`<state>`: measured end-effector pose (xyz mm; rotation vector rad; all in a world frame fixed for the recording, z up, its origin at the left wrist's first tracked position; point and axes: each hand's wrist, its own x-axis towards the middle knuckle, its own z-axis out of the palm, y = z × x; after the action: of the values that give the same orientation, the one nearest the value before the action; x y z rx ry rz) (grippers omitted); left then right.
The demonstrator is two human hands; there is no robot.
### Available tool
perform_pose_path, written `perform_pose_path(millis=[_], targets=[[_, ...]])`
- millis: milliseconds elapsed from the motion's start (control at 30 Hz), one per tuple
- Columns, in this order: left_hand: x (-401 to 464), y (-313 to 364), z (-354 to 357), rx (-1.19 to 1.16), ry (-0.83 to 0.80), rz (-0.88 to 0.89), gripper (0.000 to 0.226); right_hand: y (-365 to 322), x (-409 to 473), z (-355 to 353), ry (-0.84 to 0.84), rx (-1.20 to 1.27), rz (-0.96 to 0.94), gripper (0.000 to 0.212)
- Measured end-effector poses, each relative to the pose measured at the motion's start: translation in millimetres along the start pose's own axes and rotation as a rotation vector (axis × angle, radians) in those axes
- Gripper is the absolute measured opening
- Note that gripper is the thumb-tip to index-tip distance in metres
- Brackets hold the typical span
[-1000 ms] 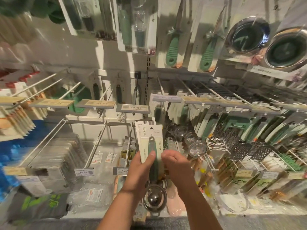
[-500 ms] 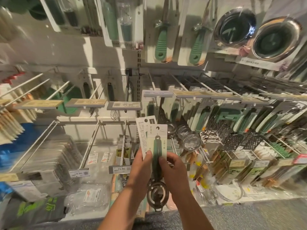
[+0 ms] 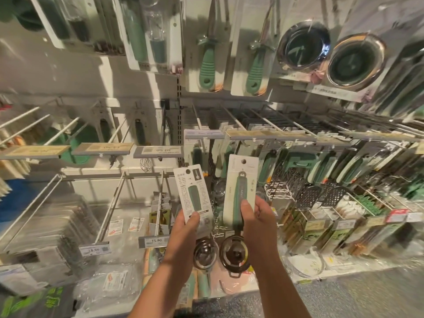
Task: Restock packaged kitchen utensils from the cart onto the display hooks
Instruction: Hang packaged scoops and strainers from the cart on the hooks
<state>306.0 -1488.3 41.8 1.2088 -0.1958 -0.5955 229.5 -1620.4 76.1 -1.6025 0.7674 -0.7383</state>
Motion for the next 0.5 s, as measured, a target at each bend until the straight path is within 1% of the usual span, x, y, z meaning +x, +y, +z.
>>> perform_pose_path(millis=[167,267,300,333,400,500], targets=[[0.0,-2.1,-5.5,-0.039,0.001,-0.011,0.036,-10.3,12.7,-6.9,0.004,0.025,-0.037,0.015],[0.6,-0.5,-8.3,-0.066,-0.018,-0.023,0.048,-8.9,9.7,-7.4,-0.015,0.058,-0.005,0.021],[1.5,-0.3,-9.4,-0.068,-0.016,-0.025,0.047,-6.4,10.4,-7.0,-0.015,0.072,-0.005,0.023],[1.9,-0.5,-10.1,-0.068,-0.006,-0.023,0.042,-7.5,9.7,-6.9,-0.011,0.092,0.004,0.024],[2.0,-1.1,-10.5,-0.065,0.011,-0.024,0.034,-8.9,14.1,-5.5,0.004,0.104,0.031,0.035],[1.2,1.8,-7.2,-0.077,0.017,-0.053,0.033,-11.6,28.6,-1.4,-0.011,0.200,0.100,0.042]])
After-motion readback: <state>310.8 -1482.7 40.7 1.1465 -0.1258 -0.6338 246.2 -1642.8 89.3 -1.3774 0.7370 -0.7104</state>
